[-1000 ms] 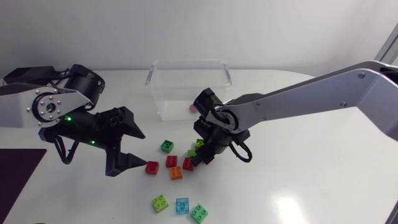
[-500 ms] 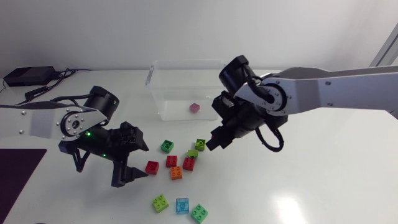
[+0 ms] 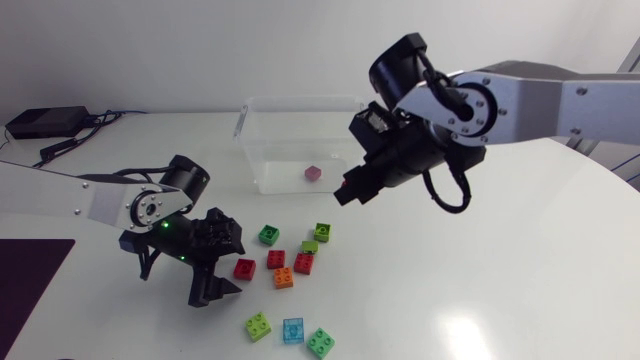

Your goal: Place the duplo bricks in the container

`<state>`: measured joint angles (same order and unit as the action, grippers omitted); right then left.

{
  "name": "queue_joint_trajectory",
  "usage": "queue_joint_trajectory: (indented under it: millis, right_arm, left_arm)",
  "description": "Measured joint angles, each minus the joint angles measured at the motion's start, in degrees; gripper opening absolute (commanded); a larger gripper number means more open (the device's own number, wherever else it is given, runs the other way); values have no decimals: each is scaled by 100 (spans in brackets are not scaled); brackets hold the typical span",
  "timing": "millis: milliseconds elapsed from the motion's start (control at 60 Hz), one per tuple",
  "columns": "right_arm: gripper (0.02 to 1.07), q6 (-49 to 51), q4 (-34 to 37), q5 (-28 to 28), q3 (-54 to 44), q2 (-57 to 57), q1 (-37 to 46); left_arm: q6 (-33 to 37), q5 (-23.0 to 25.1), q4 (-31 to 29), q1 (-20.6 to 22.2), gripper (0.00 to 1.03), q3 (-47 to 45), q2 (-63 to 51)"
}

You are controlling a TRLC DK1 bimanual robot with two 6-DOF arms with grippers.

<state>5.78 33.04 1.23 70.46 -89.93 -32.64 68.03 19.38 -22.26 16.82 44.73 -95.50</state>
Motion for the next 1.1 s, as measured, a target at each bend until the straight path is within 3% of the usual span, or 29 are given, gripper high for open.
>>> queue_joint_trajectory:
  millis: [117,233,533,733,1100]
  right_arm:
    - [39,2,-2,0,289,0,83]
    - [39,2,-28,0,490,-4,142]
    - [39,2,-179,2,1327,-376,363]
    - [39,9,-352,22,1910,-957,544]
    - [40,44,-494,20,2830,-1991,675]
  left_arm:
    - [15,0,33,35,68,7,-122]
    - [15,0,35,131,33,50,-205]
    - [15,7,-31,195,27,90,-205]
    - [17,140,-343,-2,27,114,-136]
    - [-74,330,-916,-184,27,507,1043]
